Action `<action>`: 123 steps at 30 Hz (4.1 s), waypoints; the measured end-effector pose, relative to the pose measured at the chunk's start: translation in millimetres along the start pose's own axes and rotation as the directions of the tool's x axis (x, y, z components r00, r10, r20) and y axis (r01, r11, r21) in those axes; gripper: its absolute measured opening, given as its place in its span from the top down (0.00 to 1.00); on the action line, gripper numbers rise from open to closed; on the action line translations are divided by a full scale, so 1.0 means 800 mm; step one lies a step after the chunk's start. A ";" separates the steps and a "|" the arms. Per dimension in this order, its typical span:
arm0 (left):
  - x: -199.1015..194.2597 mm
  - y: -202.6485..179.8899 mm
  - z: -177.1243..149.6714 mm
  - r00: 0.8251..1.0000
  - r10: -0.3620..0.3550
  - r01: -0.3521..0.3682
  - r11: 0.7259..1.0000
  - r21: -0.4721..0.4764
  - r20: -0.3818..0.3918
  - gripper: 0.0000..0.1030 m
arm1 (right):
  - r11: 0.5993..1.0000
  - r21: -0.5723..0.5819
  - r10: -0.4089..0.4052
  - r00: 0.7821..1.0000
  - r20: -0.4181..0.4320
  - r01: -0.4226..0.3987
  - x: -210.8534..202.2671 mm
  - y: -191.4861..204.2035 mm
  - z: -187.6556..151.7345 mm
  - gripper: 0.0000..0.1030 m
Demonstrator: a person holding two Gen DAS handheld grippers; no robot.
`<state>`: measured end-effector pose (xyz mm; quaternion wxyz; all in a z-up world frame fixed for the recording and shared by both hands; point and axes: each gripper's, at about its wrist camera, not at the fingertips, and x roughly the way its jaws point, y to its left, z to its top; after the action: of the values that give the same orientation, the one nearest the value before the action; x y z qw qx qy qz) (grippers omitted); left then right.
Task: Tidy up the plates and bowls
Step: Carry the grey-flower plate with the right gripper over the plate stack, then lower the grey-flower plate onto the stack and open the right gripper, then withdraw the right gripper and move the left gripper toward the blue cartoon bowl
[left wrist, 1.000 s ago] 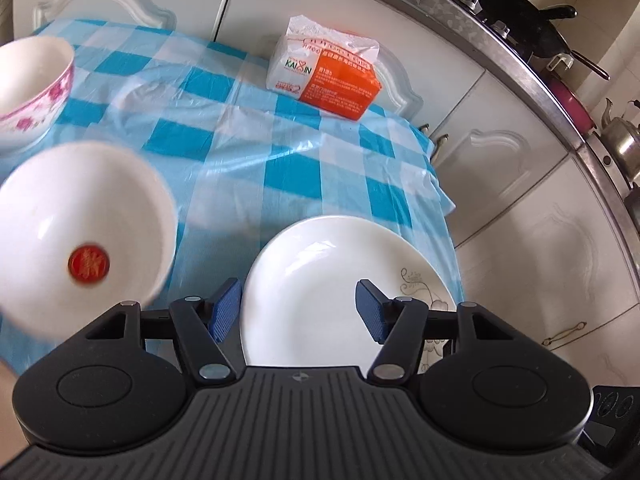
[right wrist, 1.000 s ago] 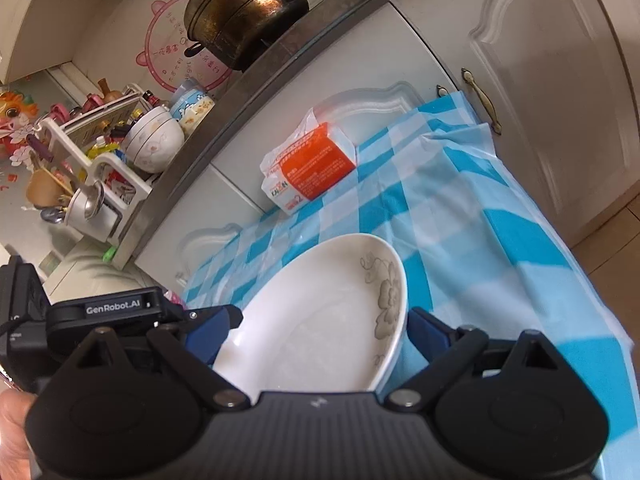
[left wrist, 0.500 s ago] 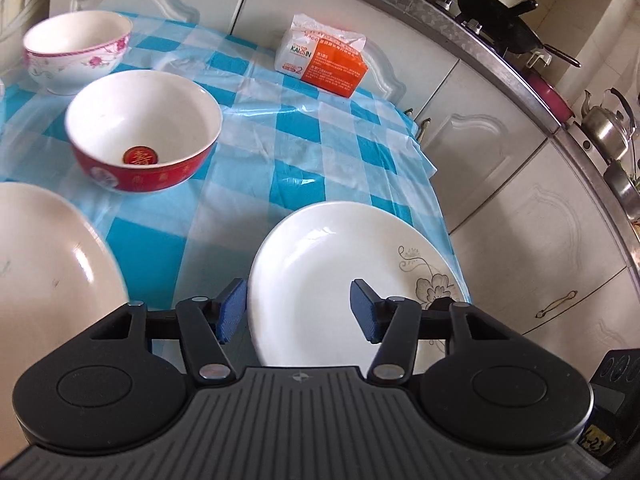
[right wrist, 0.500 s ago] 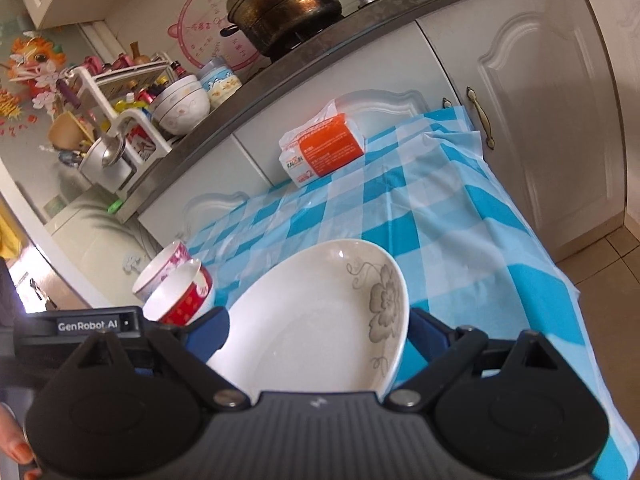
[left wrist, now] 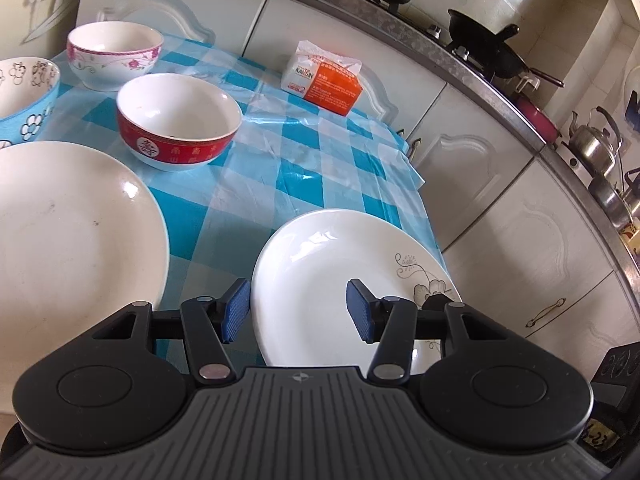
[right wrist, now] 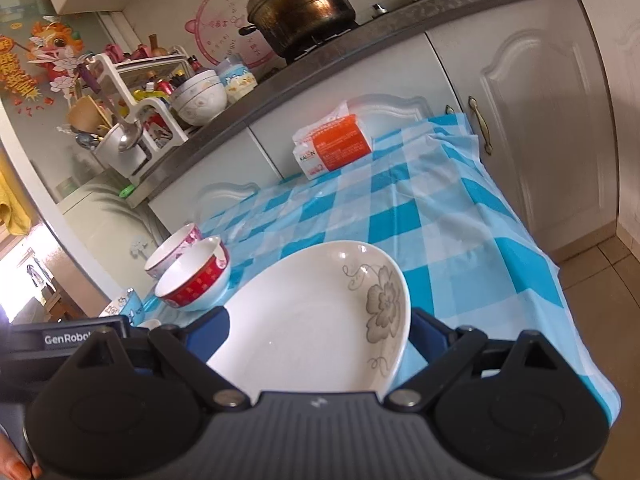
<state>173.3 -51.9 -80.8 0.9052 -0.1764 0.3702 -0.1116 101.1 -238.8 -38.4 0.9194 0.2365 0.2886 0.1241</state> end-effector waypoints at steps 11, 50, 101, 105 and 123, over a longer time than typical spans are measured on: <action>-0.053 0.022 0.017 0.995 0.016 -0.011 0.998 -0.055 0.096 0.42 | 0.997 -0.001 0.072 0.997 0.005 -0.072 0.002 0.037 0.006 0.08; -0.137 0.193 0.012 0.949 0.240 -0.163 0.928 -0.334 0.203 0.44 | 0.914 -0.234 0.290 0.936 -0.201 -0.333 0.115 0.205 -0.053 0.08; -0.151 0.109 -0.043 0.953 0.241 -0.231 0.970 -0.077 0.183 0.00 | 0.986 -0.165 -0.007 0.999 -0.039 0.000 0.015 0.107 -0.051 0.01; -0.153 0.108 -0.047 0.956 0.235 -0.228 0.972 -0.063 0.175 0.00 | 0.983 -0.186 -0.014 0.999 -0.029 0.009 0.009 0.108 -0.052 0.01; -0.161 0.097 -0.041 0.945 0.248 -0.246 0.969 -0.035 0.214 0.00 | 0.961 -0.267 -0.072 0.997 -0.008 0.067 -0.007 0.119 -0.052 0.01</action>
<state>64.9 54.2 -52.6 0.9462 -0.1434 0.2890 0.0242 63.6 -144.5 -17.4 0.9441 0.0995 0.2854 0.1315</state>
